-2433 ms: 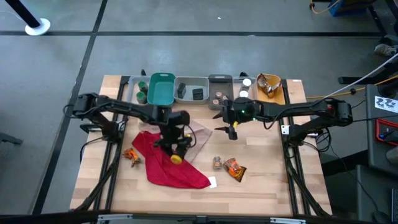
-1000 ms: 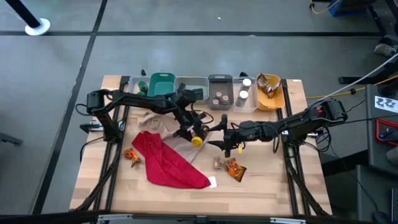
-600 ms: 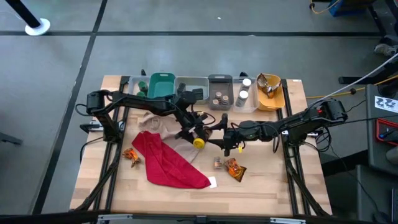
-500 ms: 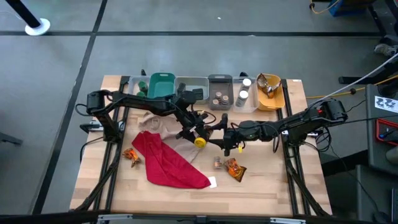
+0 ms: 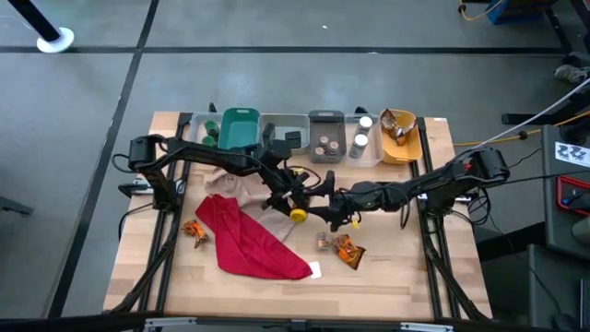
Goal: Sort spices by type
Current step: Put the yellow seasoning bottle into the green bin
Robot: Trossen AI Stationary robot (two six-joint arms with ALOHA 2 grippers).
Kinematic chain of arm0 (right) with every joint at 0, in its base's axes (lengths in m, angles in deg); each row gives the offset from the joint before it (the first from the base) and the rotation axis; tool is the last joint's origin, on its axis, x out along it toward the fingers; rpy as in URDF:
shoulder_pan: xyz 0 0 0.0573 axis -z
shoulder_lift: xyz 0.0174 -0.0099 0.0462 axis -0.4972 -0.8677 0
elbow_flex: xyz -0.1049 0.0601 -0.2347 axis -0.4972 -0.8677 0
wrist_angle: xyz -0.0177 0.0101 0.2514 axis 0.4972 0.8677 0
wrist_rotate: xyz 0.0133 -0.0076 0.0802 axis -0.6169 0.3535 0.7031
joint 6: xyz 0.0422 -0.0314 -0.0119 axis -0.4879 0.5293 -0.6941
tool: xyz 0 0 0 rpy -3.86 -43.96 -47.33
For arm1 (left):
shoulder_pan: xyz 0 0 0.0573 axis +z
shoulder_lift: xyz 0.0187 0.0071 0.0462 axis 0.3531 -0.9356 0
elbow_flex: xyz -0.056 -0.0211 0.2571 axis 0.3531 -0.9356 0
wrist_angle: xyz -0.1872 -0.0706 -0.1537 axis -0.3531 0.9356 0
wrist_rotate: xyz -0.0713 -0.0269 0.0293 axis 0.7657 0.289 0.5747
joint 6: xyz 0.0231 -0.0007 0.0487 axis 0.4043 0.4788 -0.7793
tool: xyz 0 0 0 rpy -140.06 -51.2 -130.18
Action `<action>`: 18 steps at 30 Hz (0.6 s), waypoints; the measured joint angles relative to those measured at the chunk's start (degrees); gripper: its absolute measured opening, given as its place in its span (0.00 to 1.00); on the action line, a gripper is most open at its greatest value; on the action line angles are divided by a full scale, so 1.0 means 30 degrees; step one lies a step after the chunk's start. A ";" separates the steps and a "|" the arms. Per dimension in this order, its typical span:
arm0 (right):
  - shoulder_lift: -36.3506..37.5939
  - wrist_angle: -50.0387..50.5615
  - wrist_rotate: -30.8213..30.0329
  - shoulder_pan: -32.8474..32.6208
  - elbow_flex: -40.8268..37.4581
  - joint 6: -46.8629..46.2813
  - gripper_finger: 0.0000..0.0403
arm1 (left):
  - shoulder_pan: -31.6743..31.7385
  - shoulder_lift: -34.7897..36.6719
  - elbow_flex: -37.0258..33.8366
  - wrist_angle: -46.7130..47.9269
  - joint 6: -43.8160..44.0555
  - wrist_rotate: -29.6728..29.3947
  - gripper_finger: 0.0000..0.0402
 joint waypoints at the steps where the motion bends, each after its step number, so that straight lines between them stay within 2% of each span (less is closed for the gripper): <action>1: -0.0224 -0.0288 -0.0086 0.0000 0.0004 0.0248 0.63 | 0.0000 -0.0021 0.0000 0.0059 0.0140 0.0000 0.51; 7: -0.0972 -0.1709 -0.0077 -0.0001 -0.0018 0.0379 0.63 | 0.0044 0.0013 0.0015 0.1154 -0.0686 0.0096 0.51; 18: -0.0973 -0.1785 0.1240 0.0027 0.0074 0.0352 0.63 | -0.0041 0.0044 0.0058 0.1162 -0.1019 0.0073 0.51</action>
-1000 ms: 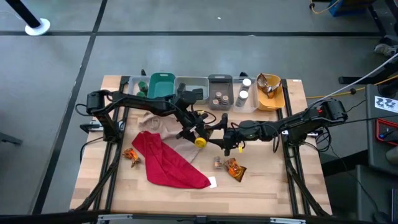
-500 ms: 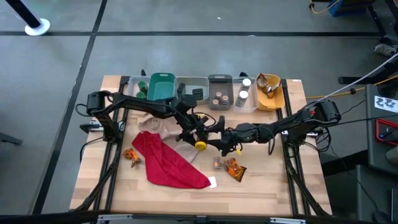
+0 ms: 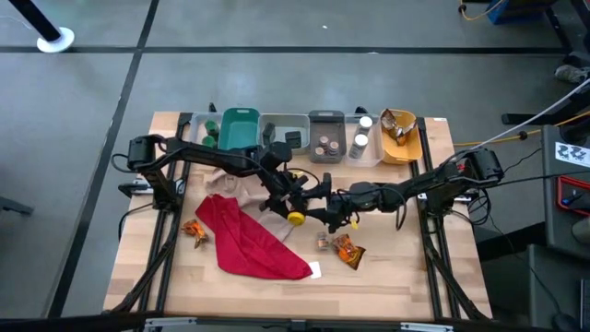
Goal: Sort spices by type
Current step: Put the yellow seasoning bottle into the green bin
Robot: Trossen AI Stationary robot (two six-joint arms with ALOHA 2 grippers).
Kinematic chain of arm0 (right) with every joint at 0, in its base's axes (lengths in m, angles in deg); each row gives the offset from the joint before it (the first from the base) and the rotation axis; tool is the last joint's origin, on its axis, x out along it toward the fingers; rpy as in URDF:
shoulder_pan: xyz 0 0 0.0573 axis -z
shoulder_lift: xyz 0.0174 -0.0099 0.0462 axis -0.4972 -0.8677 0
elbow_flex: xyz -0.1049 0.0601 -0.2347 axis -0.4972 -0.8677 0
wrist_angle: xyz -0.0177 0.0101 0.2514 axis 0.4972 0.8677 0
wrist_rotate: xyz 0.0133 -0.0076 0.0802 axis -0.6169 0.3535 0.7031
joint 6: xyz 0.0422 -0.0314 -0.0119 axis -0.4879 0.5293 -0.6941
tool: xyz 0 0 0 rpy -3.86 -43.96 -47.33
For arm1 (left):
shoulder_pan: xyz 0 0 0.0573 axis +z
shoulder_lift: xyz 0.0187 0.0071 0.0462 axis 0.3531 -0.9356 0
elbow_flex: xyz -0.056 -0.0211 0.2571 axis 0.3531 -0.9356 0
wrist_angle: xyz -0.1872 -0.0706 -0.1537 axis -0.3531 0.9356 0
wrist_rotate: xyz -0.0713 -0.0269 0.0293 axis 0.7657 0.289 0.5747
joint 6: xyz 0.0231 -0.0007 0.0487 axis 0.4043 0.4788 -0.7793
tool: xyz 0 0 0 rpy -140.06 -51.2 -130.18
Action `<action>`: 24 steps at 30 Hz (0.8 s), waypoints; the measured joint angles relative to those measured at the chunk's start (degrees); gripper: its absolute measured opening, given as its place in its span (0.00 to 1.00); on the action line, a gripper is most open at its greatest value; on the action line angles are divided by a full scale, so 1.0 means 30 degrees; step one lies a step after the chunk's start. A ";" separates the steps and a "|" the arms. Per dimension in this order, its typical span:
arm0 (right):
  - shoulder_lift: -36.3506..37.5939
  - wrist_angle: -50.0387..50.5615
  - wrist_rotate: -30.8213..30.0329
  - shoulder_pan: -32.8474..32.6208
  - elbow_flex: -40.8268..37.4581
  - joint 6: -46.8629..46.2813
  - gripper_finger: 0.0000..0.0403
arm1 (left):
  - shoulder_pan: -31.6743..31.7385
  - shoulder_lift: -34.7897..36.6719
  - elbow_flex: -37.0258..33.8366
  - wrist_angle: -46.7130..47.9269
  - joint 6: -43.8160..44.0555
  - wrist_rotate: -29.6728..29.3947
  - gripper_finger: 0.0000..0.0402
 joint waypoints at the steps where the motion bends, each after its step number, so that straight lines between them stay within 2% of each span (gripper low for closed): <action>1: -0.0007 0.0087 0.0040 0.0009 0.0080 -0.0023 0.63 | -0.0036 0.0000 0.0000 0.0029 0.0019 0.0000 0.51; 10: 0.0000 0.2735 -0.0006 -0.0012 0.1181 -0.0158 0.63 | -0.0249 0.0015 0.0007 0.0399 0.0020 -0.0280 0.51; 21: -0.0022 0.3543 -0.3745 -0.0442 0.1700 0.0867 0.63 | -0.0267 0.0015 0.0029 0.0188 -0.0301 -0.0629 0.51; 24: -0.0022 0.3655 -0.4146 -0.0435 0.1700 0.0868 0.63 | -0.0243 0.0015 0.0029 0.0132 -0.0196 -0.0736 0.51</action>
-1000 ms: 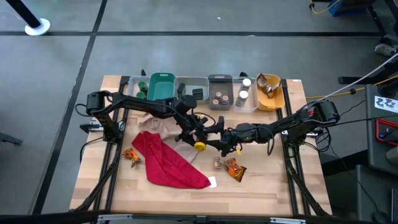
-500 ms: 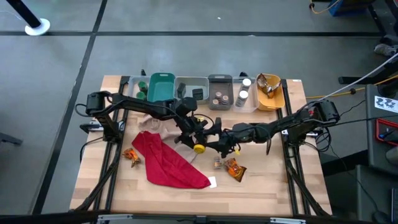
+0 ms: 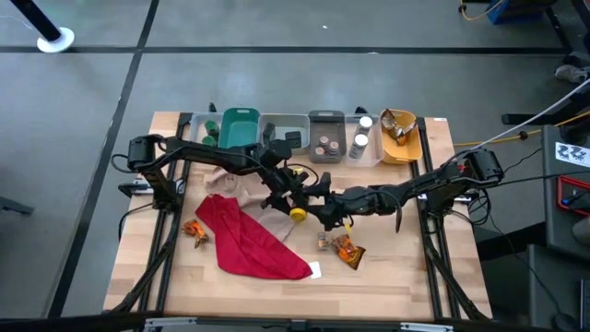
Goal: Sort spices by type
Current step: Put the yellow seasoning bottle into the green bin
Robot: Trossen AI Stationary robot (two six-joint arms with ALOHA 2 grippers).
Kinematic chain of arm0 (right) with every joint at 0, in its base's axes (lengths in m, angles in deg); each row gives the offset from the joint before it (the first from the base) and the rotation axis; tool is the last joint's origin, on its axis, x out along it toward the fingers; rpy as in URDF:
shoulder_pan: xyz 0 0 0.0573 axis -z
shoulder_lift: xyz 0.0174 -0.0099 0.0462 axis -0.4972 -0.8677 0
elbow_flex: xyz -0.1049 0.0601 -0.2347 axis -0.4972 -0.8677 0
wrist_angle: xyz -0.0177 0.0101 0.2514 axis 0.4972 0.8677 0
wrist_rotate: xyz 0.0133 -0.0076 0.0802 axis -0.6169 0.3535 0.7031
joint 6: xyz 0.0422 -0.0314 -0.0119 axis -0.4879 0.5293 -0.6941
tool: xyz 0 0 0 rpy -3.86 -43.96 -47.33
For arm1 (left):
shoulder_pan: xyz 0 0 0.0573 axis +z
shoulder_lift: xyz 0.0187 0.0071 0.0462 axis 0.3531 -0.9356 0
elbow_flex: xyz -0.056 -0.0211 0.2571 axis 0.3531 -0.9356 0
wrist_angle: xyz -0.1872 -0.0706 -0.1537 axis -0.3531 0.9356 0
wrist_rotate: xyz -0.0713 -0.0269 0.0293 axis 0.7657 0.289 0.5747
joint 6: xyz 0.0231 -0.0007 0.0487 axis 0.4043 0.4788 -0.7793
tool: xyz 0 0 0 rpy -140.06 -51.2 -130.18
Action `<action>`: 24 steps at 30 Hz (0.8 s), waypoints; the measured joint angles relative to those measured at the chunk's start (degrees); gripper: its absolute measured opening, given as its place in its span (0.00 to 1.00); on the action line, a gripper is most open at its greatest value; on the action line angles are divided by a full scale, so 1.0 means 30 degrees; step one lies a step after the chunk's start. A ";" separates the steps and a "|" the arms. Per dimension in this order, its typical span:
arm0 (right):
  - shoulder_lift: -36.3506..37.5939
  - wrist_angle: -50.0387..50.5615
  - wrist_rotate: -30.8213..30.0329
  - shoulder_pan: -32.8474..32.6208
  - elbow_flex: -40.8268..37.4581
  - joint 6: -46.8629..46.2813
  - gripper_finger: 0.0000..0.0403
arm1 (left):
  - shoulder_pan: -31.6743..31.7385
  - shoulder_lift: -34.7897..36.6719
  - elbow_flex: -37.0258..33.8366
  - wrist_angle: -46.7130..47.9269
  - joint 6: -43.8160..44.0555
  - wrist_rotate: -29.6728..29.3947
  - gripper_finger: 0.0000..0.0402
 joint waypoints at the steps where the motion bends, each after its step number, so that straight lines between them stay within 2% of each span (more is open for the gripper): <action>1: 0.0000 -0.0024 -0.0012 -0.0002 0.0000 -0.0001 0.63 | -0.0008 0.0000 0.0000 -0.0024 0.0037 0.0007 0.51; 8: 0.0000 -0.0140 0.0371 0.0005 0.0000 -0.0064 0.57 | -0.0039 0.0000 0.0015 0.0093 0.0104 0.0085 0.51; 12: -0.0022 -0.0043 0.0441 0.0037 0.0000 -0.0188 0.57 | -0.0051 0.0007 0.0070 0.0622 -0.0367 -0.0467 0.55; 17: -0.0026 0.0552 0.0406 0.0054 0.0063 -0.0588 0.56 | -0.0045 0.0007 0.0087 0.0614 -0.2281 -0.1208 0.60; 24: 0.0036 0.1964 0.0112 0.0087 0.0146 -0.2220 0.55 | 0.0340 0.0044 0.0066 0.0936 -0.4629 -0.1399 0.61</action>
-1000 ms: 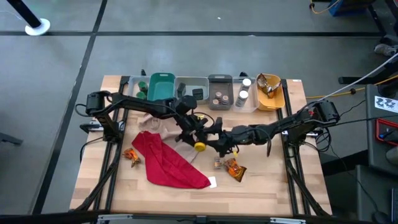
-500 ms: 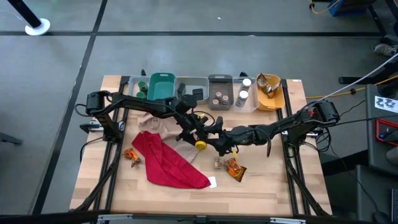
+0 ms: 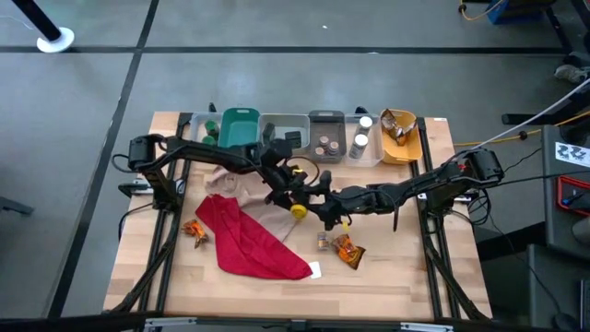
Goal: Sort spices by type
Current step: Put the yellow seasoning bottle into the green bin
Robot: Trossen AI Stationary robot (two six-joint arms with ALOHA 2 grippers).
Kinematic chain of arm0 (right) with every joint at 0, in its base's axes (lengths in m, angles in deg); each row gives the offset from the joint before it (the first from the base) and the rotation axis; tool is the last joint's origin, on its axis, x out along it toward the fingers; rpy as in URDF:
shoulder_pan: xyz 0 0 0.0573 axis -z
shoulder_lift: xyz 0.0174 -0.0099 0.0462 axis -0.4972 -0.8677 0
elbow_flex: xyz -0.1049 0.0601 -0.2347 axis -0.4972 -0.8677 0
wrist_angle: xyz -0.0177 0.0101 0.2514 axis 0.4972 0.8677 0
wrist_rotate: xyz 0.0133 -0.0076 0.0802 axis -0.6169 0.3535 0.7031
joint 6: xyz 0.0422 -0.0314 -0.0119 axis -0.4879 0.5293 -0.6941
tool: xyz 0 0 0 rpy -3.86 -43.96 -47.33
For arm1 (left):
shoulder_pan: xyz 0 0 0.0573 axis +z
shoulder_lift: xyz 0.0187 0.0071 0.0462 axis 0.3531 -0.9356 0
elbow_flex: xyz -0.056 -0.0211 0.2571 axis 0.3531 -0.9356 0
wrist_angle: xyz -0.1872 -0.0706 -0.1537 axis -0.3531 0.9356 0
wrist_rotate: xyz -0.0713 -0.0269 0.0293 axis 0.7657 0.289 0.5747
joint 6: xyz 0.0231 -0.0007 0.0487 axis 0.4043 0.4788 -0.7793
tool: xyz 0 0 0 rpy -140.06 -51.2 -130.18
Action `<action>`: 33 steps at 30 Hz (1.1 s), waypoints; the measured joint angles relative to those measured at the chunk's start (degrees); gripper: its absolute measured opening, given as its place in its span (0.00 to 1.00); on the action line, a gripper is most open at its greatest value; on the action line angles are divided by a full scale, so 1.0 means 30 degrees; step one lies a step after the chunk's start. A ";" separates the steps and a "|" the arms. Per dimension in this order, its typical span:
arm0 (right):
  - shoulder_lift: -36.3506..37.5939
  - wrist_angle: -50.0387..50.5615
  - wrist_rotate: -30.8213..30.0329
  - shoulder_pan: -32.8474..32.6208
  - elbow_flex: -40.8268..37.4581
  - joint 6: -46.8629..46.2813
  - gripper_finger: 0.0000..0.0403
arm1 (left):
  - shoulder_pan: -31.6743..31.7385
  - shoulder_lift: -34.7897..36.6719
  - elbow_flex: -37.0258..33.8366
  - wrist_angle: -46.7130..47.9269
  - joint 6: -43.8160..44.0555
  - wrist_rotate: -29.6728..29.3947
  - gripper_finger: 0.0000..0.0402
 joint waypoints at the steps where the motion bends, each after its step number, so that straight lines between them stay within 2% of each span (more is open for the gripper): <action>1: 0.0000 0.0071 -0.0134 0.0000 0.0000 -0.0127 0.55 | 0.0073 0.0000 -0.0007 0.0043 -0.0359 0.0002 0.61; 7: 0.0007 0.0522 -0.1169 0.0007 -0.0007 -0.0957 0.55 | 0.0856 0.0000 -0.0029 0.0133 -0.1658 0.0251 0.61; 14: -0.0058 0.2082 -0.2420 0.0014 -0.0124 -0.1887 0.55 | 0.1637 0.0121 0.0007 0.1590 -0.1216 0.0611 0.61; 21: -0.0066 0.3893 -0.3147 0.0000 -0.0138 -0.3079 0.55 | 0.2359 0.0131 0.0036 0.1503 -0.1220 0.0827 0.61; 26: -0.0015 0.3967 -0.3177 0.0000 -0.0146 -0.3925 0.55 | 0.2860 0.0147 0.0022 0.1410 -0.4289 0.0722 0.61; 33: -0.0007 0.3813 -0.3184 0.0000 -0.0146 -0.4881 0.55 | 0.3337 0.1648 0.0000 0.1454 -1.1237 -0.0163 0.61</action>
